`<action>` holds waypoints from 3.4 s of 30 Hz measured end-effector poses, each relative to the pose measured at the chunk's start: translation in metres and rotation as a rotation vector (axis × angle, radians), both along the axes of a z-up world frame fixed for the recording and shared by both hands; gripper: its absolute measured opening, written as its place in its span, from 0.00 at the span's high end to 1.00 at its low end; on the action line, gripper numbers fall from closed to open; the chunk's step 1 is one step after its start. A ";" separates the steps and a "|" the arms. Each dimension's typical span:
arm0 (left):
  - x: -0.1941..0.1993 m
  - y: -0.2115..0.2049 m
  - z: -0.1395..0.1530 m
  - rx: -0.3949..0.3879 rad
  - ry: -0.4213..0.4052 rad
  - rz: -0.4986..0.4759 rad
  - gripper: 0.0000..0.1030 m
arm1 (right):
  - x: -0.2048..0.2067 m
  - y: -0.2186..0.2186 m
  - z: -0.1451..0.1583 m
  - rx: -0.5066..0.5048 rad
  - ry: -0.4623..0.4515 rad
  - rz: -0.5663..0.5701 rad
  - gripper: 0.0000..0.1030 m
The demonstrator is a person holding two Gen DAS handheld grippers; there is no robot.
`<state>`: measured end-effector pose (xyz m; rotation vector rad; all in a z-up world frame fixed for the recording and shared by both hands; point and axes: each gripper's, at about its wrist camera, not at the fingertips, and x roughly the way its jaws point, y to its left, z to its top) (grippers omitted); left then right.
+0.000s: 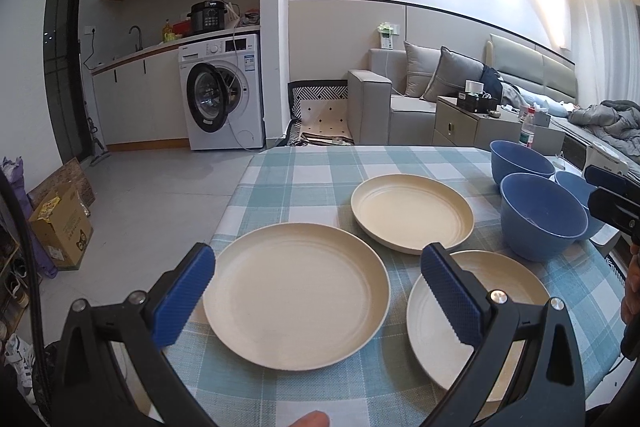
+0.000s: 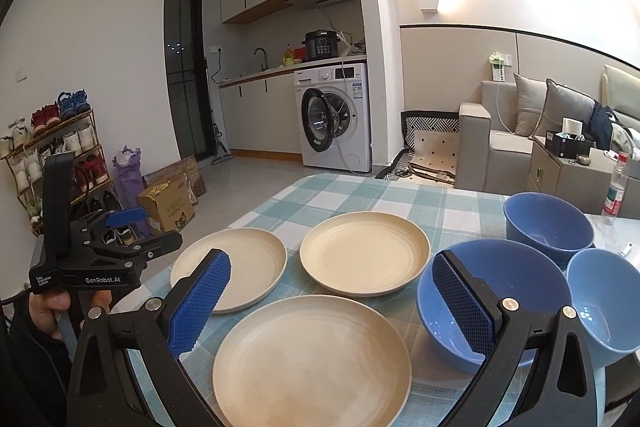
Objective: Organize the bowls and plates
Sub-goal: 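Move the left tool toward the rim of the nearest cream plate, then close the left gripper on the cream plate rim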
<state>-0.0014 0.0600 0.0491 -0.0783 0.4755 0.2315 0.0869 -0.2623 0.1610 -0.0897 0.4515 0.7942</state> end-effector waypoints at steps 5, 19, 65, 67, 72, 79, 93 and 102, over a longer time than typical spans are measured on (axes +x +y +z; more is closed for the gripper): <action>0.000 0.006 0.005 0.008 -0.004 0.014 0.00 | 0.008 0.011 0.004 0.012 0.014 0.000 0.00; 0.006 0.028 0.017 -0.026 -0.006 0.025 0.00 | 0.022 0.053 0.008 0.001 0.051 0.046 0.00; 0.031 0.090 -0.046 -0.108 0.146 0.119 0.00 | 0.064 0.160 -0.062 -0.180 0.202 0.101 0.00; 0.031 0.092 -0.048 -0.109 0.152 0.118 0.00 | 0.065 0.165 -0.066 -0.187 0.208 0.099 0.00; 0.032 0.094 -0.052 -0.113 0.163 0.119 0.00 | 0.070 0.172 -0.075 -0.204 0.223 0.091 0.00; 0.037 0.092 -0.059 -0.115 0.196 0.117 0.00 | 0.076 0.174 -0.084 -0.223 0.265 0.092 0.00; 0.042 0.098 -0.074 -0.176 0.258 0.116 0.00 | 0.079 0.190 -0.107 -0.299 0.324 0.114 0.03; 0.042 0.108 -0.087 -0.206 0.289 0.130 0.02 | 0.081 0.202 -0.118 -0.323 0.374 0.133 0.17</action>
